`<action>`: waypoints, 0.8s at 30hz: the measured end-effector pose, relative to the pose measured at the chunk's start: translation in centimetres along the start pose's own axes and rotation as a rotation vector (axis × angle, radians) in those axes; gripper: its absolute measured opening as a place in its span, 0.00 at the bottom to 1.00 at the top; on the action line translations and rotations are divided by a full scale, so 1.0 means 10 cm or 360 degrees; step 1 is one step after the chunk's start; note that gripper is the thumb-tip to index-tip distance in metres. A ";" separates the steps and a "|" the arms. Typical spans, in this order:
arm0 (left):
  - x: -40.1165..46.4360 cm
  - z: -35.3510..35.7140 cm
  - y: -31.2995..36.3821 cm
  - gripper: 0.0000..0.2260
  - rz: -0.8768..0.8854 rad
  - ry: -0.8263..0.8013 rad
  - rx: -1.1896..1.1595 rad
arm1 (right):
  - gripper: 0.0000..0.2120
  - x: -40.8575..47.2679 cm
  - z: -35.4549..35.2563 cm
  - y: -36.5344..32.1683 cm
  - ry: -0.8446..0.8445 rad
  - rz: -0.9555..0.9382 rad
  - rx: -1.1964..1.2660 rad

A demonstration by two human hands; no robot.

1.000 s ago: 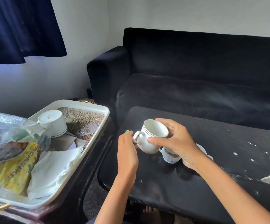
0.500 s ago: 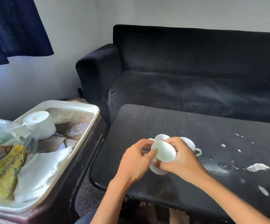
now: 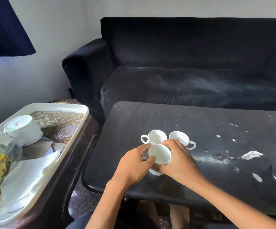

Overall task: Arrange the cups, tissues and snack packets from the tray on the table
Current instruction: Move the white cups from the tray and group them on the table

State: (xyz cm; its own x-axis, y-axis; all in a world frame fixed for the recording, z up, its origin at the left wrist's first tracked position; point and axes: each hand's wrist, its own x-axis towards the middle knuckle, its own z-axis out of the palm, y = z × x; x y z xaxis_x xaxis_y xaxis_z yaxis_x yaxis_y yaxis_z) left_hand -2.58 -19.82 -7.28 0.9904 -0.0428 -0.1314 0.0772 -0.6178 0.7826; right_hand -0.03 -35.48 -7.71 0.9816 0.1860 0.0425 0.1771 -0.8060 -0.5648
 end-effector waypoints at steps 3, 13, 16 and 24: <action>0.01 0.01 -0.01 0.18 0.0000 0.0008 0.0017 | 0.33 0.00 0.00 0.01 0.0023 -0.0027 -0.0076; 0.03 0.02 0.03 0.13 0.0061 0.0297 0.0065 | 0.32 -0.01 -0.14 -0.10 0.0128 -0.0265 -0.0173; 0.02 -0.03 0.08 0.14 0.0105 0.0530 0.0053 | 0.24 0.03 -0.21 -0.17 0.0152 -0.0270 -0.0011; -0.02 -0.21 0.19 0.14 0.0129 0.1058 0.0021 | 0.21 0.28 -0.14 -0.49 0.0250 -0.0332 0.0191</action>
State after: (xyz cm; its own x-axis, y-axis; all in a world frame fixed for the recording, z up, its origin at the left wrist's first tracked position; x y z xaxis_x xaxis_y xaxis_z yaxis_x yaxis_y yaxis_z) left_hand -2.38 -19.36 -4.51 0.8533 0.4009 0.3335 0.0026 -0.6427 0.7661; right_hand 1.99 -31.85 -3.67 0.9255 0.2437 0.2899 0.3758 -0.6855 -0.6236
